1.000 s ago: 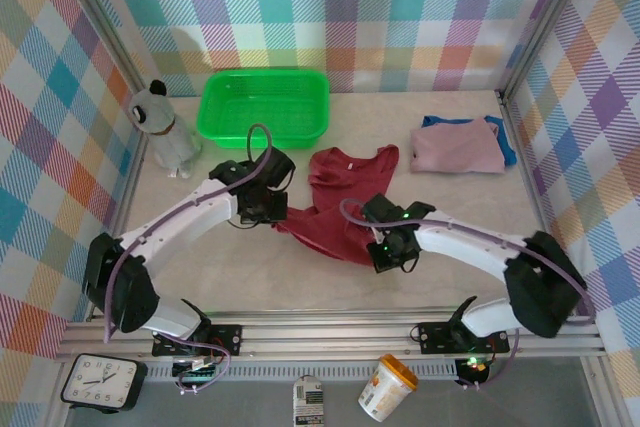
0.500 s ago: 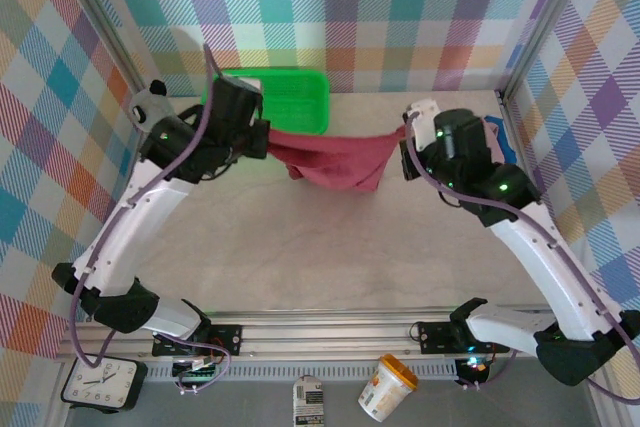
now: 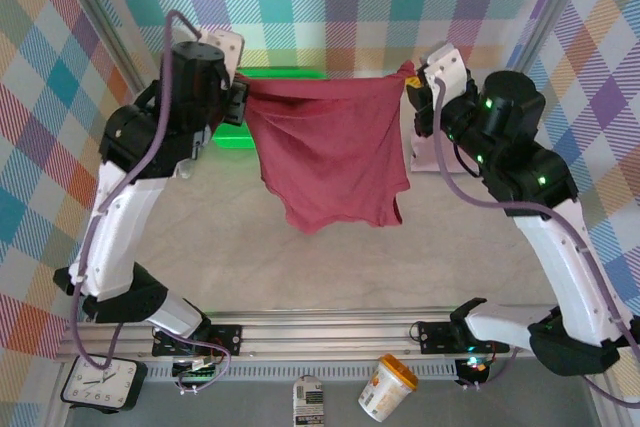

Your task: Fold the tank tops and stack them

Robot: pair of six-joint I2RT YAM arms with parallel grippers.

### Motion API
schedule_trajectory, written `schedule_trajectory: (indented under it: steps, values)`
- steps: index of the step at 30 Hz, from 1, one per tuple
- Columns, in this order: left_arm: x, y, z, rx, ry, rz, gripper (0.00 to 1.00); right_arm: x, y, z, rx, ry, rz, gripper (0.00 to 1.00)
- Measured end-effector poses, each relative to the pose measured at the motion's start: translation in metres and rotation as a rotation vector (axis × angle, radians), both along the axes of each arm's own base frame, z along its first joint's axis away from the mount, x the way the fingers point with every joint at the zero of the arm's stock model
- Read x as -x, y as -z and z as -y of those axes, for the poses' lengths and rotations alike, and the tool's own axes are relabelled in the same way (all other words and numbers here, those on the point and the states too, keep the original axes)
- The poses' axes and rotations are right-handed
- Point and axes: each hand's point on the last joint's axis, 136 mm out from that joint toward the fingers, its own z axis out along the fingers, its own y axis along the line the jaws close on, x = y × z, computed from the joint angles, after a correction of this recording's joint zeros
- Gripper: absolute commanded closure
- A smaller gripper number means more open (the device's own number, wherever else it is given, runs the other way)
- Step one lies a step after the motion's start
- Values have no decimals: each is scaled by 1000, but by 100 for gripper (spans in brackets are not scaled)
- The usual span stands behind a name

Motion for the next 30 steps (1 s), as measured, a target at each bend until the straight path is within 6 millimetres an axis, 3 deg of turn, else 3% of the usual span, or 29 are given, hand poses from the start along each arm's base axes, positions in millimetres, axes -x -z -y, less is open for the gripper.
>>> schedule_trajectory:
  steps: [6, 10, 13, 16, 19, 21, 23, 26, 30]
  values:
    - [-65, 17, 21, -5, 16, -32, 100, -64, 39, 31, 23, 103, -116, 100]
    - [-98, 27, 50, 18, 79, -39, 100, -80, 48, 47, 5, 127, -181, 100]
    - [-105, 36, 60, 18, 112, -55, 100, -65, 30, 42, -18, 72, -172, 100]
    - [-103, 34, 63, 22, 137, -57, 100, -37, 12, 33, -47, -13, -146, 100]
    - [-93, 37, 64, 23, 166, -80, 100, -2, 24, 30, -56, -80, -178, 100]
    - [-78, 51, 61, 19, 191, -132, 100, 18, 52, 29, -57, -109, -250, 100]
    - [-57, 79, 54, 6, 206, -211, 100, 37, 97, 26, -46, -139, -365, 100]
    - [-19, 140, 35, -18, 198, -344, 100, 64, 175, 10, -13, -195, -571, 100]
    - [16, 231, 2, -42, 115, -526, 100, 116, 282, -34, 119, -332, -868, 100]
